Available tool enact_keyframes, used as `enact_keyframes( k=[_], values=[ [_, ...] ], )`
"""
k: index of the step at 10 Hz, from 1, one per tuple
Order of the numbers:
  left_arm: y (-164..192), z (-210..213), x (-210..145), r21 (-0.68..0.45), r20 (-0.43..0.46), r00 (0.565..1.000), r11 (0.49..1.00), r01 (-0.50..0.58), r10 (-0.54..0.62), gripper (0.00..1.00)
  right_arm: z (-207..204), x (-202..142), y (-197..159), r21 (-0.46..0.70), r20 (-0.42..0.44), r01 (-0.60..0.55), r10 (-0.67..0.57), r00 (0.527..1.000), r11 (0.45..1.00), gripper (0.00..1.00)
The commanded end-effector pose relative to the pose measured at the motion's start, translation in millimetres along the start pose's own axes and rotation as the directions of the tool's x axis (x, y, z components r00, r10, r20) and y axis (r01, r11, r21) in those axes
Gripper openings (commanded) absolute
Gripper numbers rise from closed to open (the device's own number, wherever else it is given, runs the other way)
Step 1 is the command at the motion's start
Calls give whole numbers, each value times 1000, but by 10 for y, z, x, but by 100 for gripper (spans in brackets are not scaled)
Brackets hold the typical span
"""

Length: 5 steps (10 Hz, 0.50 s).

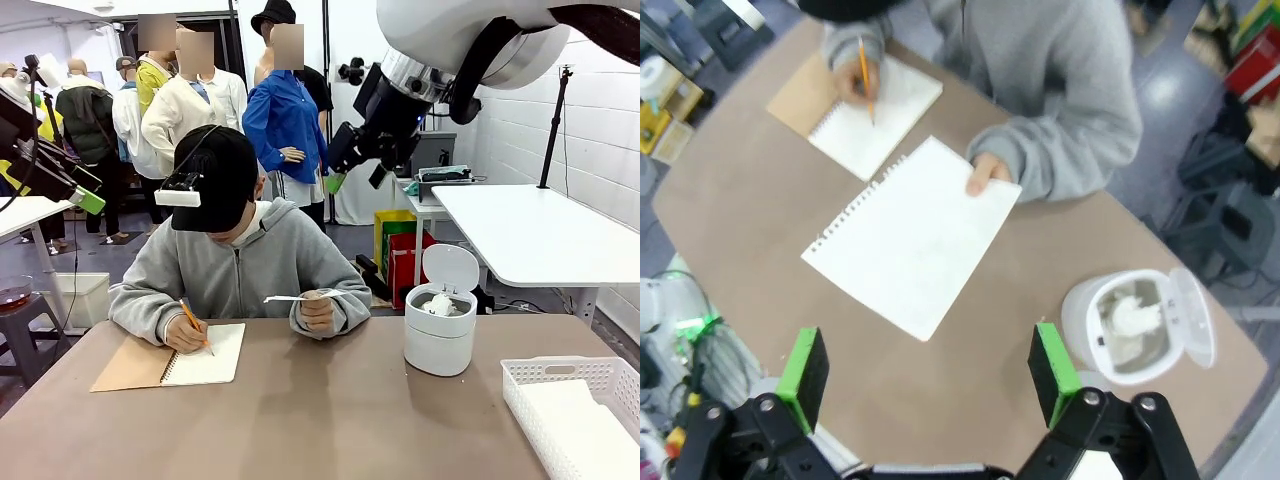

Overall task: Sort the paper based on its condition.
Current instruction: If a person hands you a paper, place it in the Organizing basket , and if it's crumpled, put it in the Trash can.

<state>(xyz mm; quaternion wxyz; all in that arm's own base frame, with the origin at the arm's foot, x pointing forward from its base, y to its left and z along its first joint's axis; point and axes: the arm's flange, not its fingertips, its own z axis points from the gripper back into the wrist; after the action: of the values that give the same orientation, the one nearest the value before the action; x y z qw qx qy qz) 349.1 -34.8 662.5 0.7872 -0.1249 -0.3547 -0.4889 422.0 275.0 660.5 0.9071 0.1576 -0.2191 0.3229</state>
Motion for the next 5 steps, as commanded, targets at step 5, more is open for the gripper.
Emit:
enact_keyframes(
  k=[5],
  values=[
    [-7,-3,-34,-16,14,1000,1000,2,-2,100,-801,-13,-384,201,-327,387,-311,892,900,100]
  ],
)
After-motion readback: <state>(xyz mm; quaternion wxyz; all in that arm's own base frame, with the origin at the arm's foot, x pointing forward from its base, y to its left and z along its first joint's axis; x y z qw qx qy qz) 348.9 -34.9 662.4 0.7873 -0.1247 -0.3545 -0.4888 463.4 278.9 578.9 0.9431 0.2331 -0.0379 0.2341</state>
